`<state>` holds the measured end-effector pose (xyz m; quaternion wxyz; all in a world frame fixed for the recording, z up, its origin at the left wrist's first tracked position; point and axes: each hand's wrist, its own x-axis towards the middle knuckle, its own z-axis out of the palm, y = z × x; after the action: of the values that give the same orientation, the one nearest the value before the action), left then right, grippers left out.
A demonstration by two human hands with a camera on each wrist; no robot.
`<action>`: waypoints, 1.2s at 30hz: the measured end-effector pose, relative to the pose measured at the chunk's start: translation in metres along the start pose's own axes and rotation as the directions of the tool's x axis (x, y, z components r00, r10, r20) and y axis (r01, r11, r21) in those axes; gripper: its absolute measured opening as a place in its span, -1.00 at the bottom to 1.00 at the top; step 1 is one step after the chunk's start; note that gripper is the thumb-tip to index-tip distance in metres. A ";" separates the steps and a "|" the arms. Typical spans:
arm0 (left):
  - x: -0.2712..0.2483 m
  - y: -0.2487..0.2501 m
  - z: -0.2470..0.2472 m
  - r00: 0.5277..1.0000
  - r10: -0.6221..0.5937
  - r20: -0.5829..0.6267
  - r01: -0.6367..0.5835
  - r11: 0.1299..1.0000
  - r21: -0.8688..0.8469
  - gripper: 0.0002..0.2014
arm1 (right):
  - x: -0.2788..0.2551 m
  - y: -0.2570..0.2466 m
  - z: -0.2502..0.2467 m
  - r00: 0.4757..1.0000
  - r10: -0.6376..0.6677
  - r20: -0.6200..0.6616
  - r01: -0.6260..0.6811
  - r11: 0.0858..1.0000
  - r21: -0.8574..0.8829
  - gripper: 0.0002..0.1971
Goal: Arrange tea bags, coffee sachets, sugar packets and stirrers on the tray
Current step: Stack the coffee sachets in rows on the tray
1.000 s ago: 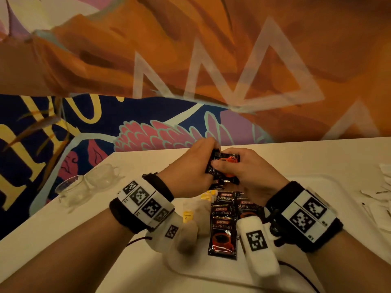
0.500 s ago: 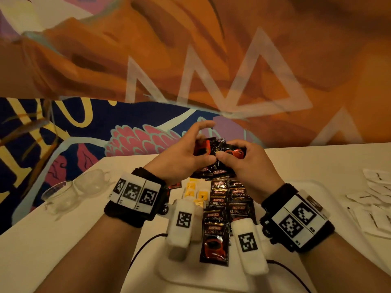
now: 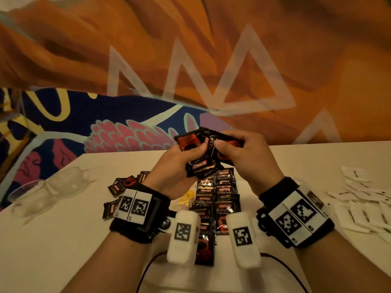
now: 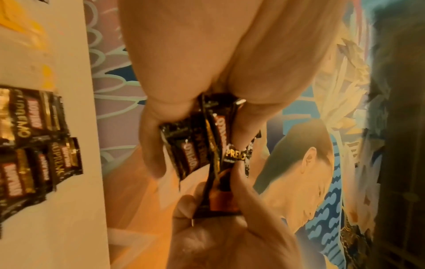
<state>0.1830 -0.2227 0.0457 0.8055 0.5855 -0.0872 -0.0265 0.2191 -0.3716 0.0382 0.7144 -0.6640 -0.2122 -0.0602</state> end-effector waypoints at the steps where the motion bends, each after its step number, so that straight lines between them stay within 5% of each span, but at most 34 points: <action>1: -0.001 -0.002 -0.001 1.000 -0.009 -0.006 0.009 1.000 -0.030 -0.68 | 0.001 0.002 -0.002 1.000 -0.004 -0.007 0.004 1.000 -0.011 -0.92; 8: -0.007 -0.022 -0.016 0.953 0.136 -0.269 -0.155 0.987 -0.050 -0.77 | 0.003 0.012 -0.006 0.995 0.070 -0.070 -0.069 0.997 0.028 -0.84; 15: -0.013 -0.034 -0.013 0.935 0.220 -0.277 -0.164 0.963 0.212 -0.84 | -0.009 0.018 0.004 0.995 0.095 -0.007 -0.095 0.991 -0.092 -0.87; 20: -0.015 -0.037 -0.015 0.955 0.178 -0.236 -0.139 0.975 0.176 -0.85 | -0.018 0.007 -0.016 0.983 0.176 0.043 -0.163 0.962 -0.220 -0.88; 23: -0.014 -0.034 -0.022 0.934 0.150 -0.324 -0.115 0.985 0.125 -0.84 | -0.023 0.003 -0.032 0.932 0.353 0.083 -0.323 0.912 -0.252 -0.87; 30: -0.012 -0.037 -0.041 0.897 0.047 -0.439 -0.058 0.998 -0.013 -0.85 | -0.049 0.030 -0.036 0.688 0.722 0.076 -0.580 0.609 -0.542 -0.86; 36: -0.014 -0.034 -0.048 0.941 -0.047 -0.336 -0.022 0.980 -0.197 -0.74 | -0.051 0.040 -0.019 0.656 0.753 0.057 -0.542 0.522 -0.659 -0.81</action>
<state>0.1799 -0.1860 -0.0022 0.8625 0.4988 0.0598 0.0612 0.1916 -0.3952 -0.0185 0.3921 -0.8799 -0.0334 0.2661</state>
